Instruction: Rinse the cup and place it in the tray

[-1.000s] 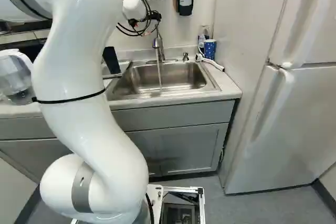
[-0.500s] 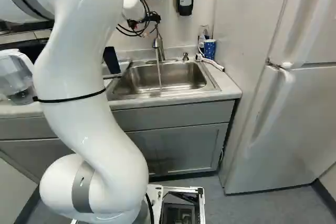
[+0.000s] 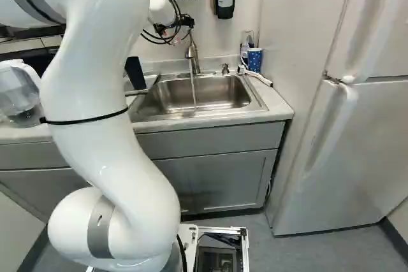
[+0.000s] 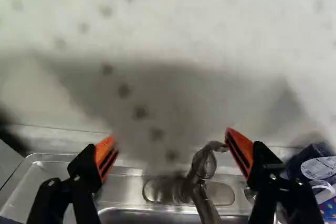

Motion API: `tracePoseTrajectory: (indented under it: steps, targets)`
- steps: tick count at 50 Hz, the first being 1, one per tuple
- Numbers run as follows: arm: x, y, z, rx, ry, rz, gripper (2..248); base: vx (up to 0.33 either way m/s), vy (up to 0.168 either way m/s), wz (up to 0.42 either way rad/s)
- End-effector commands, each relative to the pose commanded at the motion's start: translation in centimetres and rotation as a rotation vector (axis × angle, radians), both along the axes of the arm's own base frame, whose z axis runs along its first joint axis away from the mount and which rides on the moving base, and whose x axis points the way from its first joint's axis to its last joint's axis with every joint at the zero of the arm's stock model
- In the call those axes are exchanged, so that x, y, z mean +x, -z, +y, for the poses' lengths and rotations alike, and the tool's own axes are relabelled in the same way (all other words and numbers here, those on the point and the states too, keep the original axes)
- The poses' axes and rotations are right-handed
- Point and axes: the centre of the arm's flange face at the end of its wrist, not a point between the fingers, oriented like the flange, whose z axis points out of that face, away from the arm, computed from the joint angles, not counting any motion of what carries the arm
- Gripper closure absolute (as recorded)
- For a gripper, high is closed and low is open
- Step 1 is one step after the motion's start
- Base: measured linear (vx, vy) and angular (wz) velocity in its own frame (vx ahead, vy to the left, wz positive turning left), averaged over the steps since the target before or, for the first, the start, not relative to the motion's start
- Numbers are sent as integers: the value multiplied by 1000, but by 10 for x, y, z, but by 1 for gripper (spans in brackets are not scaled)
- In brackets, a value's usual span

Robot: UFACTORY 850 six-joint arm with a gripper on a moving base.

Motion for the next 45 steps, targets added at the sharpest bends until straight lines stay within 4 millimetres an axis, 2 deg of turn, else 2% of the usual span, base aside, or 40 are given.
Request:
tracePoseTrajectory:
  steps: [21, 45]
  targets:
    - [-2, 0, 1, 0, -1, 1, 3, 0, 0, 0]
    - [-22, 0, 0, -7, 6, 31, 3, 0, 0, 0]
